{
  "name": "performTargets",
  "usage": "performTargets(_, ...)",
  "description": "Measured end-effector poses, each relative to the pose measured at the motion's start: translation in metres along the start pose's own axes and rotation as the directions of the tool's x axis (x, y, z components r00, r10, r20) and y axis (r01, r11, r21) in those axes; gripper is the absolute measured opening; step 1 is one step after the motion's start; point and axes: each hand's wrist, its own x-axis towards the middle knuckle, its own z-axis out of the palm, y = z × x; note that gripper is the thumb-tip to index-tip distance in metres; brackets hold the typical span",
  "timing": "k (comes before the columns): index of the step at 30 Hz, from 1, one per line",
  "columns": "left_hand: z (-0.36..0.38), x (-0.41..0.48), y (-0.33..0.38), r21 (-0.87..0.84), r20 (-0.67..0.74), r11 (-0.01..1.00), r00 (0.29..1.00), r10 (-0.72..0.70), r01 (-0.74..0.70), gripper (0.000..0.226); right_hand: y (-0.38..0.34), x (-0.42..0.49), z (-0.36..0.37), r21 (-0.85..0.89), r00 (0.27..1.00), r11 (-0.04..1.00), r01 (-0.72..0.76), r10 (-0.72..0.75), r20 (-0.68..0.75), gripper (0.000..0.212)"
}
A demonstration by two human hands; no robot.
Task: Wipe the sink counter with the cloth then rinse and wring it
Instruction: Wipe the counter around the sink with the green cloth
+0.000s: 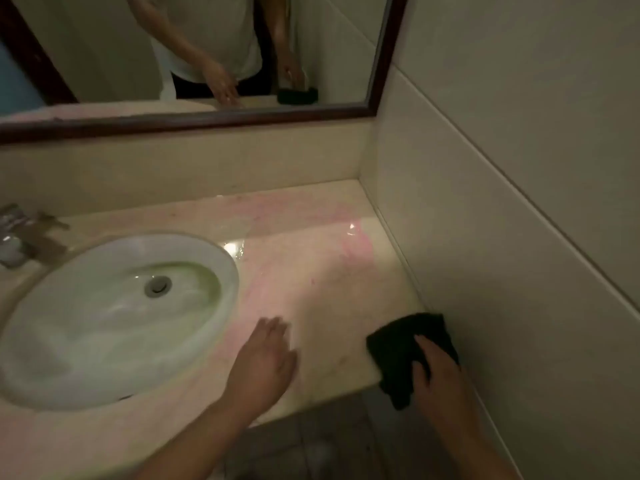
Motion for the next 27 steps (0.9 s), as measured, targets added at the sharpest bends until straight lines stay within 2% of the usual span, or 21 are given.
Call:
performTargets(1,0.010,0.018,-0.001,0.069,0.038,0.997,0.999,0.017,-0.020,0.063,0.001,0.007,0.010,-0.040,0.998,0.998,0.050,-0.048,0.037,0.051)
performTargets(3,0.021,0.047,-0.003,0.180,0.074,0.983,0.997,-0.036,0.022,0.065,0.000,0.019,0.026,-0.187,0.986,0.975,0.117,-0.090,0.144,0.057)
performTargets(4,0.023,0.062,-0.004,0.181,0.102,0.980,0.990,-0.100,0.080,0.066,-0.004,0.024,0.033,-0.234,0.981,0.964,0.128,-0.089,0.170,0.059)
performTargets(8,0.027,0.104,-0.023,0.261,0.023,0.944,0.977,-0.214,0.200,0.075,-0.002,0.051,0.048,-0.353,0.989,0.928,0.121,-0.080,0.127,0.070)
performTargets(13,0.030,0.141,-0.034,0.255,-0.036,0.934,0.968,-0.249,0.250,0.077,-0.025,0.095,0.053,-0.344,0.997,0.939,0.007,0.019,0.073,0.072)
performTargets(18,0.032,0.140,-0.036,0.268,-0.044,0.932,0.970,-0.240,0.243,0.075,-0.061,0.160,0.057,-0.336,0.994,0.939,0.070,-0.038,0.101,0.066)
performTargets(27,0.040,0.143,-0.042,0.278,-0.075,0.932,0.973,-0.219,0.232,0.073,-0.156,0.348,0.094,-0.357,0.995,0.930,0.082,-0.055,0.084,0.073)
